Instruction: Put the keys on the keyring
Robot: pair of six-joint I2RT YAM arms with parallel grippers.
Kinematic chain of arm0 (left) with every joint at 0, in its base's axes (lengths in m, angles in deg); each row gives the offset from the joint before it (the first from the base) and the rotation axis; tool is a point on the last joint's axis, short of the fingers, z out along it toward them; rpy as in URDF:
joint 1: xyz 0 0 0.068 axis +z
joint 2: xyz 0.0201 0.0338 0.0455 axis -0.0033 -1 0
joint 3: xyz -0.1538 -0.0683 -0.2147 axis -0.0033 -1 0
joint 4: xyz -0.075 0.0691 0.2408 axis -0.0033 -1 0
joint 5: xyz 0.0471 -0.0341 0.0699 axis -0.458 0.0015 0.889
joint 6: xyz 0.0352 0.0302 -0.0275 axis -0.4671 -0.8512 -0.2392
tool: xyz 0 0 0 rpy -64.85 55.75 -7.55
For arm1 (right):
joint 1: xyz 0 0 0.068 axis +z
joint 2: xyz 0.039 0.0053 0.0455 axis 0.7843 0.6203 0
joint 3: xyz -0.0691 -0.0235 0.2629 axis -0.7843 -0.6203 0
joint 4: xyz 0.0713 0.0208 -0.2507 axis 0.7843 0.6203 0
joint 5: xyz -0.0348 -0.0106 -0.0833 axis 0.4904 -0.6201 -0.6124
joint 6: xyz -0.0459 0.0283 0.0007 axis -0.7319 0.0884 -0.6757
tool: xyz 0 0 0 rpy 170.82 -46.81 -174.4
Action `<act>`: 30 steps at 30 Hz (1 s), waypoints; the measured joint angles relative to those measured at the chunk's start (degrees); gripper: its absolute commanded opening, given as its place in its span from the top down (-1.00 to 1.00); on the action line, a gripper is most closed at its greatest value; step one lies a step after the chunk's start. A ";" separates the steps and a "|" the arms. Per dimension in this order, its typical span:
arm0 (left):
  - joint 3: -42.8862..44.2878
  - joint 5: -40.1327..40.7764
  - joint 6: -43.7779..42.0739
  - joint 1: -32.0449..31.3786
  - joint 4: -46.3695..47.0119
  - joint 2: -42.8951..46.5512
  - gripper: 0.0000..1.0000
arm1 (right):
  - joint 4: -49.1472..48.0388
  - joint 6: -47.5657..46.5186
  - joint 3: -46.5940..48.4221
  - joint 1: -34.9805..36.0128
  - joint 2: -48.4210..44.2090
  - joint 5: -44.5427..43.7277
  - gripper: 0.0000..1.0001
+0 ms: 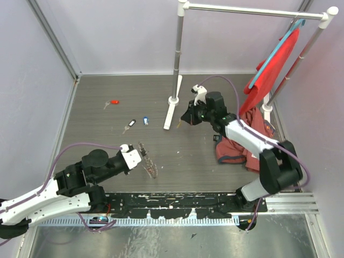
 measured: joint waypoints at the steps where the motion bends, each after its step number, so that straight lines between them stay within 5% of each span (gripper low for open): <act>1: 0.00 0.20 -0.02 0.00 0.31 -0.13 1.00 | 0.09 -0.50 -1.14 0.00 -2.21 0.09 0.98; 15: 11.10 1.79 4.24 0.00 0.52 -14.29 1.00 | 12.87 -2.99 -7.56 0.07 -32.72 -0.39 0.98; 30: 13.20 -6.19 6.25 -0.04 0.22 -15.76 1.00 | 28.20 -0.83 -6.95 0.09 -50.05 -1.86 0.98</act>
